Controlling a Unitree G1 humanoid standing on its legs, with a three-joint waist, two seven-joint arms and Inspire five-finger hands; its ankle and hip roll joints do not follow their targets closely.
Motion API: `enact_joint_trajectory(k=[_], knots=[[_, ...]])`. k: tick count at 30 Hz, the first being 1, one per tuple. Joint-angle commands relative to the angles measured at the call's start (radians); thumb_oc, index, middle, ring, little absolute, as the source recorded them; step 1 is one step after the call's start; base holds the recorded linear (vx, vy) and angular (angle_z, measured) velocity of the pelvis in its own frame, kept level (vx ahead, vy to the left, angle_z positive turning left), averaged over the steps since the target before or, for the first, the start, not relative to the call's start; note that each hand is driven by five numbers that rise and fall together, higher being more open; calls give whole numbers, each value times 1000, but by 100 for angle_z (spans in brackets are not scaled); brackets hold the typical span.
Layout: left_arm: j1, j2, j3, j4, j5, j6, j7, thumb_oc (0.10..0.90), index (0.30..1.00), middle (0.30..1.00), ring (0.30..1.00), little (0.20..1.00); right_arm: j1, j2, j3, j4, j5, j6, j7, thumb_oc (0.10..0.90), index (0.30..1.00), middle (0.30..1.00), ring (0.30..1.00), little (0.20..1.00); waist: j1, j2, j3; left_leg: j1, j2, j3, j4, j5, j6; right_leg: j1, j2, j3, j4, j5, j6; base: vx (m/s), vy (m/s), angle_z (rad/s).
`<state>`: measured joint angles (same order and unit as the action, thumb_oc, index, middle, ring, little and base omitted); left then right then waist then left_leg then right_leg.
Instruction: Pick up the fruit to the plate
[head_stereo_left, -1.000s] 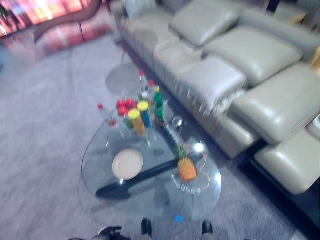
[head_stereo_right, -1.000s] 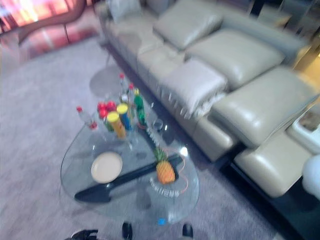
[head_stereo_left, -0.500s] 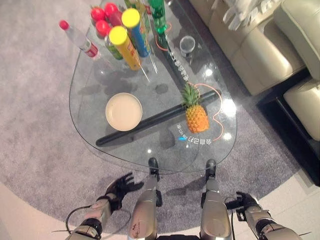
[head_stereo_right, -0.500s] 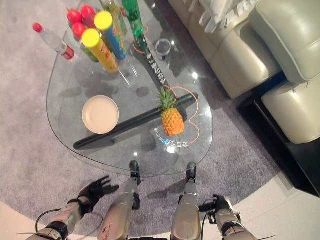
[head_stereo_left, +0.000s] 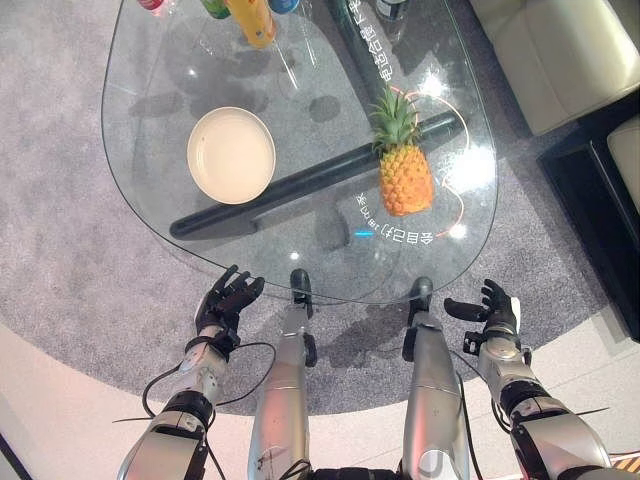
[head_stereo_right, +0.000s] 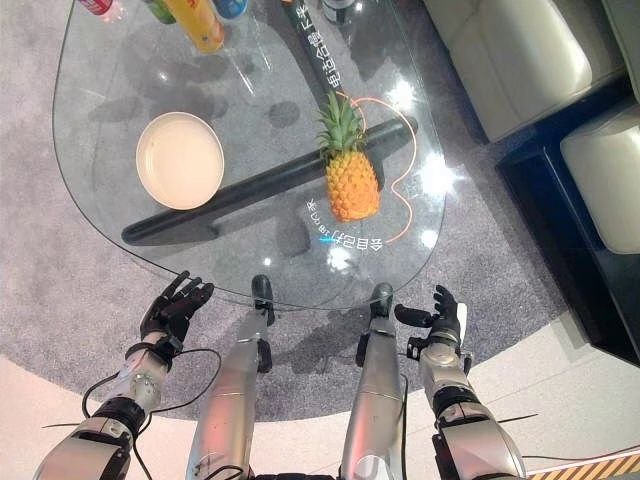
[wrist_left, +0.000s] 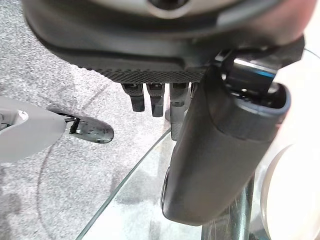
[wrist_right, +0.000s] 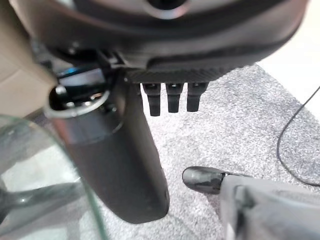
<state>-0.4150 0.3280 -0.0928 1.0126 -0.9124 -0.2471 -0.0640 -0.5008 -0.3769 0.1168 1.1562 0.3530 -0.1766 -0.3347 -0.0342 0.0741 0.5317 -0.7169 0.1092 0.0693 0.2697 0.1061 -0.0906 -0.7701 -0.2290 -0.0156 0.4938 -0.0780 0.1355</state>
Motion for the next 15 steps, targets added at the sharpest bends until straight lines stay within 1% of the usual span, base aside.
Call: enact_joint_trajectory(k=[1, 5, 10, 15], knots=[[5, 46, 26, 61, -3, -3, 50, 800, 900, 900, 900, 900, 51, -61, -39, -5, 27, -44, -38, 800, 900, 900, 900, 900, 1, -18, -12, -89, -2, -66, 193, -125, 7, -61, 19, -18, -9, 67, -22, -18, 4, -4], [-3, 50, 24, 82, 24, 6, 98, 800, 900, 900, 900, 900, 35, -66, -29, -7, 30, -57, -41, 800, 900, 900, 900, 900, 4, -17, -12, -122, -2, -74, 222, -133, 10, -92, 24, -12, 19, 60, -23, -2, 0, -1], [-2, 58, 22, 84, 17, 5, 97, 800, 900, 900, 900, 900, 32, -75, -22, -12, 35, -63, -35, 800, 900, 900, 900, 900, 7, -16, -12, -132, -5, -75, 214, -128, 9, -103, 28, -15, 19, 58, -25, 0, 0, 0], [1, 57, 14, 84, 28, 8, 98, 800, 900, 900, 900, 900, 32, -79, -25, -20, 43, -79, -52, 800, 900, 900, 900, 900, 11, -16, -12, -139, -8, -78, 205, -123, 6, -108, 28, -25, 14, 59, -25, 0, 0, 0]])
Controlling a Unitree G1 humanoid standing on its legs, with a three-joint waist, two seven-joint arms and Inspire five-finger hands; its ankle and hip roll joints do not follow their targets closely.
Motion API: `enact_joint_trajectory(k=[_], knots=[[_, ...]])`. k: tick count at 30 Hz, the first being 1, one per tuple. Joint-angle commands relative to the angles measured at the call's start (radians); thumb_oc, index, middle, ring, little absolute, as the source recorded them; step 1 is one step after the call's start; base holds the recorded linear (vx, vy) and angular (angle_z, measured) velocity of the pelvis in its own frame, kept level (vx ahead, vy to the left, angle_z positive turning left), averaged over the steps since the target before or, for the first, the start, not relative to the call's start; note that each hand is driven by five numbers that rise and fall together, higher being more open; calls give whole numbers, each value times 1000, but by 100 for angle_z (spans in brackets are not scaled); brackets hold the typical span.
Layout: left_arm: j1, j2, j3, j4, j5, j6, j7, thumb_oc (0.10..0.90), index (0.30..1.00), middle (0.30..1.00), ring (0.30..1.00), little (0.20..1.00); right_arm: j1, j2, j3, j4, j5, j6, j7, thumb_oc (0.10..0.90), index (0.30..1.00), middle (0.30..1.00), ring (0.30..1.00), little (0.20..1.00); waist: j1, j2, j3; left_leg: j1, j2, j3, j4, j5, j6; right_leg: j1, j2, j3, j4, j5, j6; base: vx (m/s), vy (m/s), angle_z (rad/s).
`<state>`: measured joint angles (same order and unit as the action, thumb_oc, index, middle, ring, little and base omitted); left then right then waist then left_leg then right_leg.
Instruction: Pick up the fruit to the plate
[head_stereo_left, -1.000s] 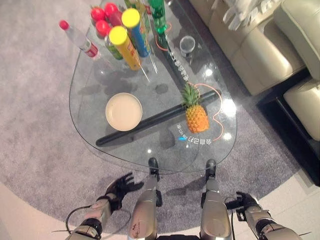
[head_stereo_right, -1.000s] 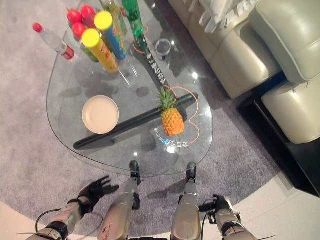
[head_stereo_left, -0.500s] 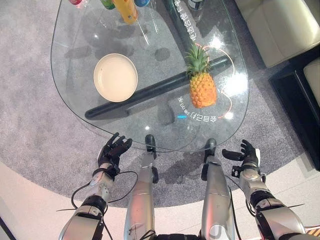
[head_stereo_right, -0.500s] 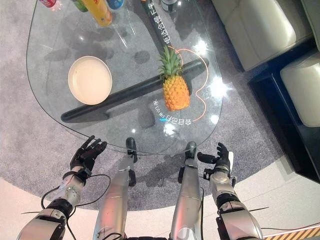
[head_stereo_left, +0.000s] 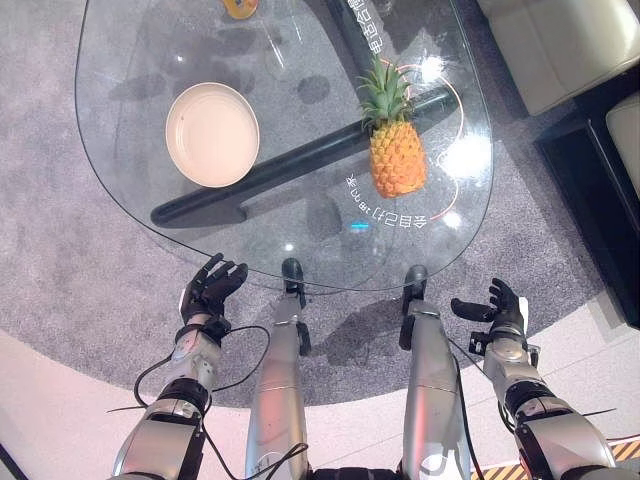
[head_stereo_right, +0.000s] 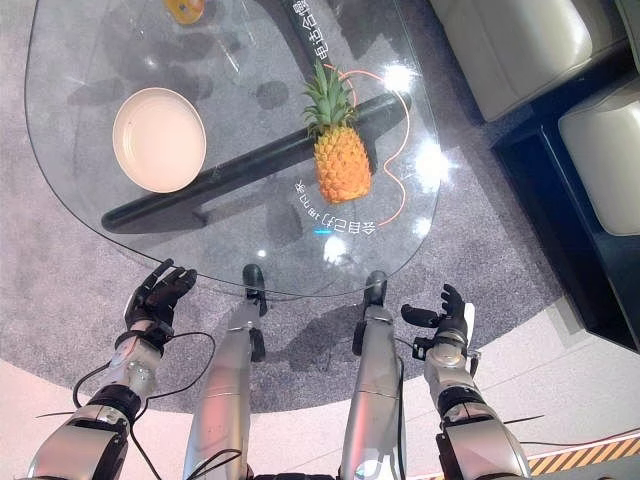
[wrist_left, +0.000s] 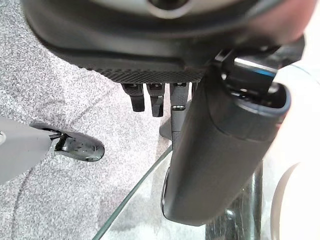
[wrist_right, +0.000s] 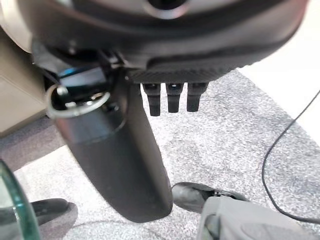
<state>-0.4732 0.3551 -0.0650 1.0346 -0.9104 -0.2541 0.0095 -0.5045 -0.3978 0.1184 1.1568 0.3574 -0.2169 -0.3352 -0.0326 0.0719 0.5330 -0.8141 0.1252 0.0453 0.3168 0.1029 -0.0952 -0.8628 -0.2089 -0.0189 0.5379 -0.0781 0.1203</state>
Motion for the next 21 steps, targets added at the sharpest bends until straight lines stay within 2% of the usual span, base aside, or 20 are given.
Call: enact_joint_trajectory(k=[1, 6, 8, 11, 15, 18, 21], knots=[[59, 30, -17, 64, 25, 16, 21, 800, 900, 900, 900, 900, 32, -61, -28, -18, 45, -40, -60, 800, 900, 900, 900, 900, 11, -14, -13, -42, -24, -54, 157, -119, 9, -16, 7, -23, -32, 60, -11, 0, 0, 0], [66, 34, -30, 61, 32, 21, 7, 800, 900, 900, 900, 900, 8, -107, -60, -29, 93, -85, -154, 800, 900, 900, 900, 900, 17, -14, -13, -42, -21, -58, 154, -120, 7, -12, 1, -29, -37, 61, -9, 0, 0, 0], [67, 37, -40, 54, 38, 21, 7, 800, 900, 900, 900, 900, -8, -135, -90, -61, 116, -94, -227, 800, 900, 900, 900, 900, 19, -16, -13, -43, -20, -57, 151, -119, 7, -11, 0, -34, -43, 64, -7, -2, -33, 1], [83, 36, -56, 38, 34, 12, 9, 800, 900, 900, 900, 900, -33, -180, -137, -151, 125, -121, -396, 800, 900, 900, 900, 900, 19, -18, -13, -43, -18, -57, 142, -118, 8, -9, 1, -38, -50, 67, -6, 0, 0, 0], [91, 38, -74, 19, 35, 10, 21, 800, 900, 900, 900, 900, -69, -207, -152, -326, 89, -162, -585, 800, 900, 900, 900, 900, 19, -20, -13, -37, -21, -53, 124, -112, 11, -6, 1, -47, -60, 72, -5, 0, 0, 0], [90, 41, -76, 13, 29, 15, 24, 800, 900, 900, 900, 900, -98, -229, -156, -462, -14, -207, -696, 800, 900, 900, 900, 900, 16, -22, -13, -34, -23, -53, 110, -107, 13, -3, -4, -55, -72, 76, -4, 0, 0, 0], [93, 33, -76, 1, 30, 14, 34, 800, 900, 900, 900, 900, -104, -230, -158, -605, -101, -223, -737, 800, 900, 900, 900, 900, 12, -20, -13, -33, -27, -54, 103, -104, 15, -7, -4, -54, -74, 76, -3, -6, 36, 1]])
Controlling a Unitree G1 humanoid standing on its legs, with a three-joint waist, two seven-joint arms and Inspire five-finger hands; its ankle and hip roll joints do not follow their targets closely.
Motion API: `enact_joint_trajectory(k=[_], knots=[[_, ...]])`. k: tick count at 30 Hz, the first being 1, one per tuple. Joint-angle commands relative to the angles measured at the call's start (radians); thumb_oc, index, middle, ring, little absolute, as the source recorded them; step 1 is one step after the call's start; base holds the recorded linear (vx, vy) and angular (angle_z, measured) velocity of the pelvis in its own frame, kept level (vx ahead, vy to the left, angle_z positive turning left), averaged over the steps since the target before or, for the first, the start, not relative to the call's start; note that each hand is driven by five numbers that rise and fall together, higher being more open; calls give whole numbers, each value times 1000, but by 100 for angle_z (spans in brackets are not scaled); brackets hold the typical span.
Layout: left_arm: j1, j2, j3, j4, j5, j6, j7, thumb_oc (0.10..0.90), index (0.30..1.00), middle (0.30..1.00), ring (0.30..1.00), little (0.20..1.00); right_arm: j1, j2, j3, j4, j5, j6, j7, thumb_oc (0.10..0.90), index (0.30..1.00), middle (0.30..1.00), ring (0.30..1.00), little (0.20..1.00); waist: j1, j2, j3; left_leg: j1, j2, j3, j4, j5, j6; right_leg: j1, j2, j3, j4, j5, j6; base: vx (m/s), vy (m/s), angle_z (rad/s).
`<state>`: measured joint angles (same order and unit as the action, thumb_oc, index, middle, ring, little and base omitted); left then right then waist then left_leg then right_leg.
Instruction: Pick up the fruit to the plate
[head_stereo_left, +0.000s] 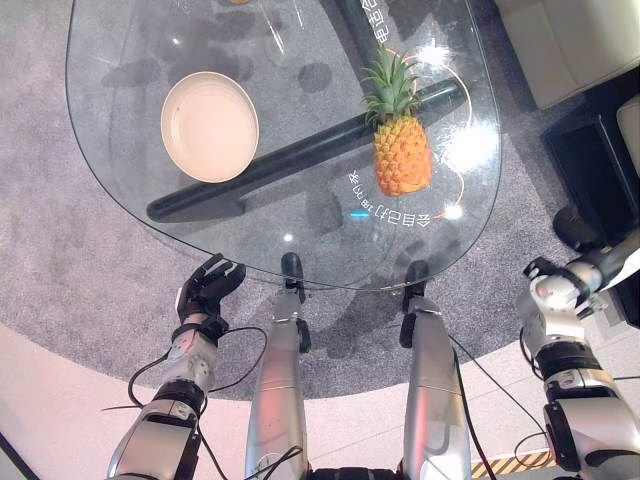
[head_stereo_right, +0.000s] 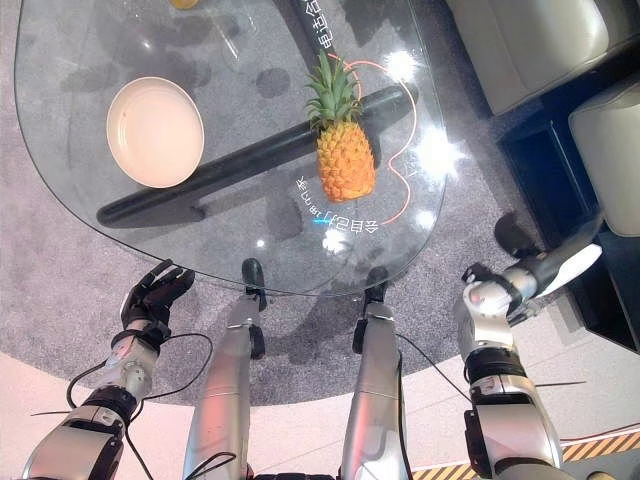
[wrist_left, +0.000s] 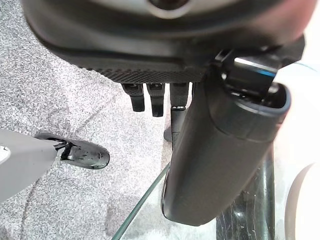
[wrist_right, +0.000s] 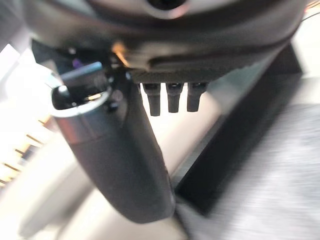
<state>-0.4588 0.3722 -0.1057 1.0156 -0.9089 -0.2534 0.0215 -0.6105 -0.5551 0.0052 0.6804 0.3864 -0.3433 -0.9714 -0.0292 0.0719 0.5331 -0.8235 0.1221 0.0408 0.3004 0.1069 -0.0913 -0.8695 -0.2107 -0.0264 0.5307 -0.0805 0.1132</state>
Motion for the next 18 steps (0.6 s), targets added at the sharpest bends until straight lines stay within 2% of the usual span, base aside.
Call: enact_joint_trajectory(k=[1, 3, 5, 7, 14, 18], knots=[[80, 11, -34, 19, 31, 12, 22, 800, 900, 900, 900, 900, 1, -69, -42, -164, -161, -116, -95, 800, 900, 900, 900, 900, 7, -18, -13, -23, -25, -49, 115, -106, 11, 0, -3, -45, -69, 78, 5, -2, 37, 0], [82, 8, -30, 10, 31, 17, 22, 800, 900, 900, 900, 900, 5, -67, -33, -247, -221, -115, -86, 800, 900, 900, 900, 900, 5, -15, -13, -22, -27, -47, 107, -103, 11, -2, -5, -44, -75, 79, 6, -5, 52, 1], [91, -2, -27, 0, 29, 13, 27, 800, 900, 900, 900, 900, 25, -53, -7, -385, -328, -55, -90, 800, 900, 900, 900, 900, -1, -14, -13, -20, -28, -44, 99, -99, 13, -6, -5, -40, -77, 79, 6, -2, 70, 0], [102, -14, -22, -4, 33, 3, 26, 800, 900, 900, 900, 900, 44, -36, 16, -472, -389, -36, -80, 800, 900, 900, 900, 900, -5, -13, -13, -16, -30, -41, 93, -96, 14, -4, -4, -37, -80, 78, 4, 2, 53, 0], [116, -34, -13, -12, 48, -4, 19, 800, 900, 900, 900, 900, 61, 11, 91, -616, -469, -13, 56, 800, 900, 900, 900, 900, -9, -10, -13, -8, -33, -31, 83, -89, 14, 4, -10, -39, -91, 76, 0, 0, 10, 1], [130, -53, -17, -17, 53, -16, 17, 800, 900, 900, 900, 900, 66, 29, 150, -681, -497, 15, 187, 800, 900, 900, 900, 900, -8, -7, -13, -5, -35, -25, 76, -83, 12, 8, -12, -42, -96, 75, -5, 0, 0, 0]])
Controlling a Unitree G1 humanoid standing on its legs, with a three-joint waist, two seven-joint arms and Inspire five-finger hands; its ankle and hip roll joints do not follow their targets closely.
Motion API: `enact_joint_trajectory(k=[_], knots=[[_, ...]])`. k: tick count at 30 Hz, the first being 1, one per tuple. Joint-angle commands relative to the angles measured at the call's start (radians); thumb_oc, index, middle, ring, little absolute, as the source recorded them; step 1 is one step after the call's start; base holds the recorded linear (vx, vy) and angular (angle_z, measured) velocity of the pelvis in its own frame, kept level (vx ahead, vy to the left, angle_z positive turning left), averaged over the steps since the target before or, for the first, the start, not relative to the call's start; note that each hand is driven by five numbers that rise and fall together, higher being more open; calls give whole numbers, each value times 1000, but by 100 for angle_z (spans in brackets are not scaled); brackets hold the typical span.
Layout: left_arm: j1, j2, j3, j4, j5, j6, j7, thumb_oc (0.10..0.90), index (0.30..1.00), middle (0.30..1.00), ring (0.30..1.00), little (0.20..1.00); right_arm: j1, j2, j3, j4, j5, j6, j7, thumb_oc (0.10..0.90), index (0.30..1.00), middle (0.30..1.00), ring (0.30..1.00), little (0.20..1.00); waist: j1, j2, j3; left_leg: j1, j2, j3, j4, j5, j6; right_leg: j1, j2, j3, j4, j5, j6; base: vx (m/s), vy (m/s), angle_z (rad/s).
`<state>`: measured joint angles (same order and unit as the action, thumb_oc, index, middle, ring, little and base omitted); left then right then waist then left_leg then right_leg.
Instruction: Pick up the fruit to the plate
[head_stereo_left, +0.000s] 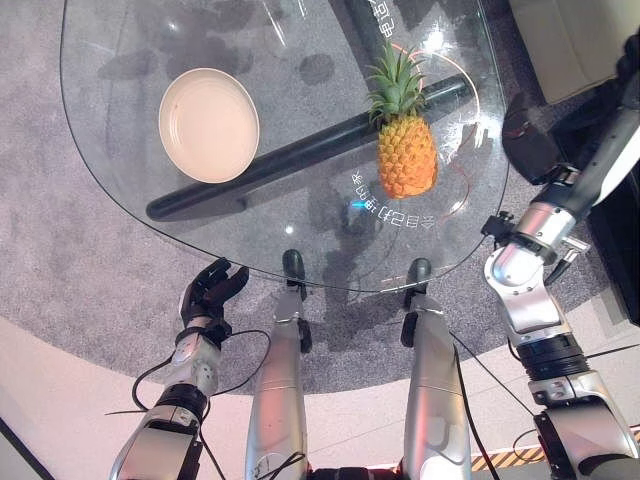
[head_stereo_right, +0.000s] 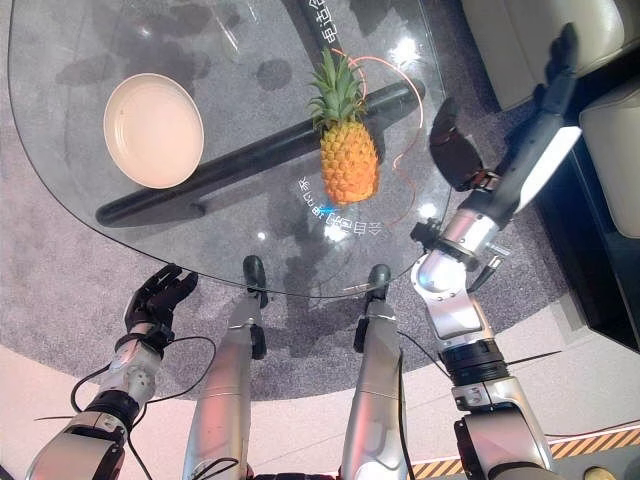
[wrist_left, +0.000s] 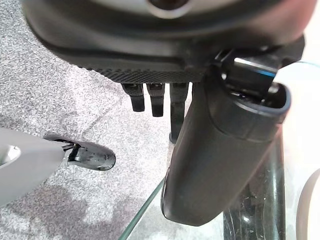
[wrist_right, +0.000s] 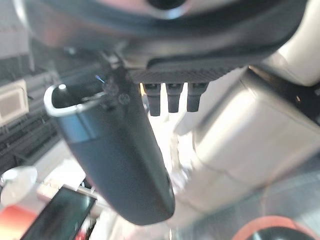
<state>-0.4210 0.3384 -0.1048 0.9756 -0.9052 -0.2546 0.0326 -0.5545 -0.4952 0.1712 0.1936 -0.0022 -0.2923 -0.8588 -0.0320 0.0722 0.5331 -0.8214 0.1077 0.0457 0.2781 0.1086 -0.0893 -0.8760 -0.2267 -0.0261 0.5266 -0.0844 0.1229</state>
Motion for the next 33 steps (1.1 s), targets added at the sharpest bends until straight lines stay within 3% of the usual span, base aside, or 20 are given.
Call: enact_joint_trajectory(k=[1, 14, 33], knots=[[92, -22, -18, 23, 51, -16, 6, 800, 900, 900, 900, 900, 10, -31, -11, -200, -112, -33, 78, 800, 900, 900, 900, 900, -5, -7, -13, -6, -21, -30, 98, -84, 10, 14, 4, -42, -92, 79, -15, 0, 0, 0], [90, -47, -51, 24, 73, -16, 12, 800, 900, 900, 900, 900, -39, -17, 136, -303, -120, 52, 217, 800, 900, 900, 900, 900, 8, 7, -13, 10, -23, -11, 77, -71, 6, 26, 0, -52, -93, 72, -23, 0, 0, 0], [90, -53, -78, 35, 64, -14, 8, 800, 900, 900, 900, 900, -35, -18, 227, -317, -2, 187, 243, 800, 900, 900, 900, 900, 9, 19, -13, 30, -23, 9, 61, -61, 6, 31, -6, -55, -89, 71, -27, 0, 0, 0]])
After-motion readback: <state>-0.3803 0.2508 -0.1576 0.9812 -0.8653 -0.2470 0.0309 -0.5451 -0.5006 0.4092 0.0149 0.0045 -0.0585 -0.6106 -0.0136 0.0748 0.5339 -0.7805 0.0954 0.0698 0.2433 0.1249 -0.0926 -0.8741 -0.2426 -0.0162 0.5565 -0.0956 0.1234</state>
